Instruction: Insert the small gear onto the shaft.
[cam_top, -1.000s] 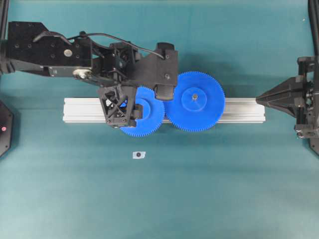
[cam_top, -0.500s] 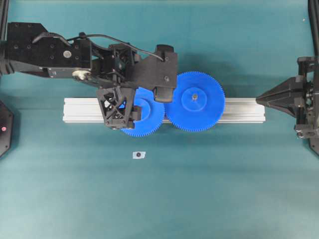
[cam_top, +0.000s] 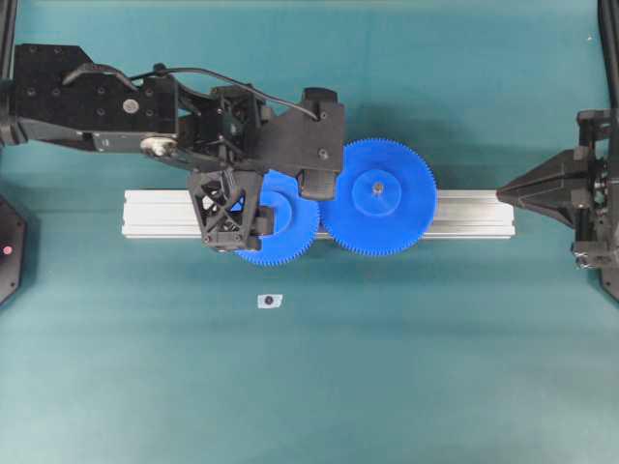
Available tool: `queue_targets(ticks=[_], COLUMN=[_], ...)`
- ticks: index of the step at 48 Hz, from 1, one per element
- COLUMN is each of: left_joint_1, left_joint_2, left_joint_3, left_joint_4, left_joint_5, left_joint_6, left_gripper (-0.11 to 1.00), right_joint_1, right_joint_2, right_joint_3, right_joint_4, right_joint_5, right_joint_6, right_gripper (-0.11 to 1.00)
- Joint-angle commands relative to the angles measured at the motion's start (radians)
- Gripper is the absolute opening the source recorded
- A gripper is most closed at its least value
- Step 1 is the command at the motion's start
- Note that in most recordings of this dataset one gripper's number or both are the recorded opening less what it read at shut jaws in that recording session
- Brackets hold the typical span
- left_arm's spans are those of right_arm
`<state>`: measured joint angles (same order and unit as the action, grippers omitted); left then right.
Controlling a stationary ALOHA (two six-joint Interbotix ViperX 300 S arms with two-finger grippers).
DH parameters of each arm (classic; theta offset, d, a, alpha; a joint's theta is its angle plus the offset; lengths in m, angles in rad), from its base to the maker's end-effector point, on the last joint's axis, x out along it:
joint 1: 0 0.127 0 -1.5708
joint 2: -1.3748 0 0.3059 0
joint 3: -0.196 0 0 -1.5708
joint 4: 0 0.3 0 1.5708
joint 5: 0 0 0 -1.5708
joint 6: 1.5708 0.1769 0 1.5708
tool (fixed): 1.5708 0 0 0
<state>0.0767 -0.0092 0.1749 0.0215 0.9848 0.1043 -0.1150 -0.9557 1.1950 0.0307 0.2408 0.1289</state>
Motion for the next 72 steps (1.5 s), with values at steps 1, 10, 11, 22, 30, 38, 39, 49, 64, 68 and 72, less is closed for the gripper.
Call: queue_targets(ticks=[1,10,11,22,30,38,39,49,64,68,72], left_joint_1=[-0.003,-0.006,-0.006,-0.008,-0.008,-0.008,-0.008,-0.008,-0.008,-0.006,-0.008], left_joint_2=[-0.026,-0.025,-0.025,-0.021,-0.021,-0.021,-0.021,-0.012,-0.006,-0.006,-0.006], left_joint_3=[-0.02,-0.02,-0.02,-0.02,-0.02,-0.018,-0.018,-0.018,-0.02,-0.02,-0.021], left_joint_4=[0.002,0.002,0.002,0.002,0.002,0.002,0.002,0.002,0.002,0.002,0.002], left_joint_5=[-0.003,-0.003,-0.003,-0.002,-0.003,-0.002,0.0,0.025,0.031,0.032,0.031], left_joint_6=[-0.002,-0.002,-0.002,-0.002,-0.002,-0.002,-0.002,-0.002,-0.002,-0.002,-0.002], left_gripper=[0.84,0.84,0.84,0.84,0.84,0.84,0.84,0.84,0.84,0.84,0.84], right_joint_1=[-0.002,-0.003,-0.003,-0.002,-0.003,-0.003,-0.003,-0.003,-0.003,-0.003,-0.003], right_joint_2=[0.005,0.005,0.005,0.005,0.005,0.006,0.006,0.005,0.005,0.005,0.005], right_joint_3=[-0.009,-0.009,-0.009,-0.006,-0.006,-0.002,0.0,0.0,0.002,0.002,0.002], right_joint_4=[0.0,0.0,0.0,0.0,0.0,0.0,0.002,0.0,0.002,0.002,0.002], right_joint_5=[-0.005,-0.005,-0.005,-0.005,-0.005,-0.005,-0.005,-0.005,-0.005,-0.005,-0.005], right_joint_6=[0.009,0.009,0.009,0.009,0.009,0.009,0.009,0.009,0.009,0.009,0.009], right_gripper=[0.09,0.09,0.09,0.09,0.09,0.09,0.09,0.09,0.09,0.09,0.09])
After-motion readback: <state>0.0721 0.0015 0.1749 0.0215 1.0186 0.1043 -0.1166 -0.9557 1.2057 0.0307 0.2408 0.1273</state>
